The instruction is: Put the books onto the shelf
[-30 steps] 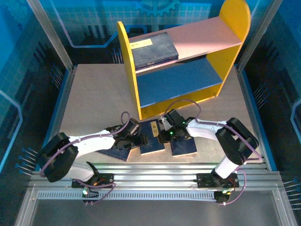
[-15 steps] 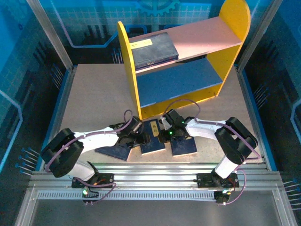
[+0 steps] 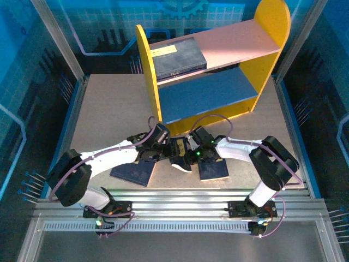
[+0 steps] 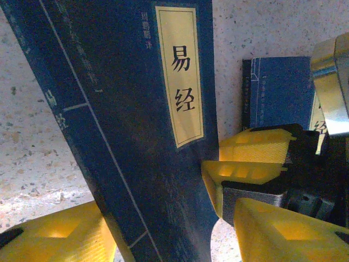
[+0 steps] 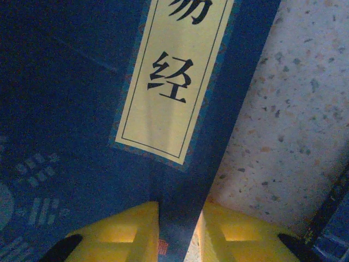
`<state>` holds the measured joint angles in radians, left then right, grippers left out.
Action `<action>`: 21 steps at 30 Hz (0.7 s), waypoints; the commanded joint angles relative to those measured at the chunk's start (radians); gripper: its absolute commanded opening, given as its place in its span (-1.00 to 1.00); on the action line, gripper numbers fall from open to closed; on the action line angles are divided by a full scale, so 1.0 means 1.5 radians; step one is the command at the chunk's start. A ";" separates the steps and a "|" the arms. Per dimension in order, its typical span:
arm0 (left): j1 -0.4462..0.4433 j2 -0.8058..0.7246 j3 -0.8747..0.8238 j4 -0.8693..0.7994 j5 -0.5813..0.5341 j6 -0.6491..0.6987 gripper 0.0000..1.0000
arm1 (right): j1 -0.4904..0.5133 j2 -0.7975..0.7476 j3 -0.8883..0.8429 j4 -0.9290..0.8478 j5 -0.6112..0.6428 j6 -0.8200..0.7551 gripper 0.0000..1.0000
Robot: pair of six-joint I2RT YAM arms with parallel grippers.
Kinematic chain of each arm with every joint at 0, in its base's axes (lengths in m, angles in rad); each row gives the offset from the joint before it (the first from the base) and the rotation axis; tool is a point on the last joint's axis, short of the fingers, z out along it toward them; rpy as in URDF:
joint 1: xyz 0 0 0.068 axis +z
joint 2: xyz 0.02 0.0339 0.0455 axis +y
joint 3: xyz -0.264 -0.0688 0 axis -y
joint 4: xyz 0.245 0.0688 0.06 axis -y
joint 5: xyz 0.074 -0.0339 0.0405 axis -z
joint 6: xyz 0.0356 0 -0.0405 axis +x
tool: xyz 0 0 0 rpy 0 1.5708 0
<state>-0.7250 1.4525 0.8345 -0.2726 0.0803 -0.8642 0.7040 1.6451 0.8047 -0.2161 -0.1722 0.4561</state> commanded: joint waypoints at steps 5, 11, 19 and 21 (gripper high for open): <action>-0.006 0.016 0.019 0.030 -0.007 0.019 0.06 | 0.001 0.034 -0.032 -0.005 0.009 -0.004 -0.50; -0.006 0.039 0.024 -0.009 -0.046 0.018 -0.03 | -0.004 0.024 -0.042 0.012 -0.011 -0.002 -0.49; -0.006 0.052 0.023 -0.001 -0.058 0.015 -0.38 | -0.011 0.009 -0.048 0.022 -0.026 -0.002 -0.46; -0.006 0.051 0.023 -0.004 -0.063 0.017 -0.47 | -0.014 0.002 -0.048 0.024 -0.029 -0.003 -0.45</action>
<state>-0.7250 1.5253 0.8352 -0.3340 0.0021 -0.8616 0.6861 1.6325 0.7654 -0.1566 -0.2115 0.4557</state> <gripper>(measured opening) 0.278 0.272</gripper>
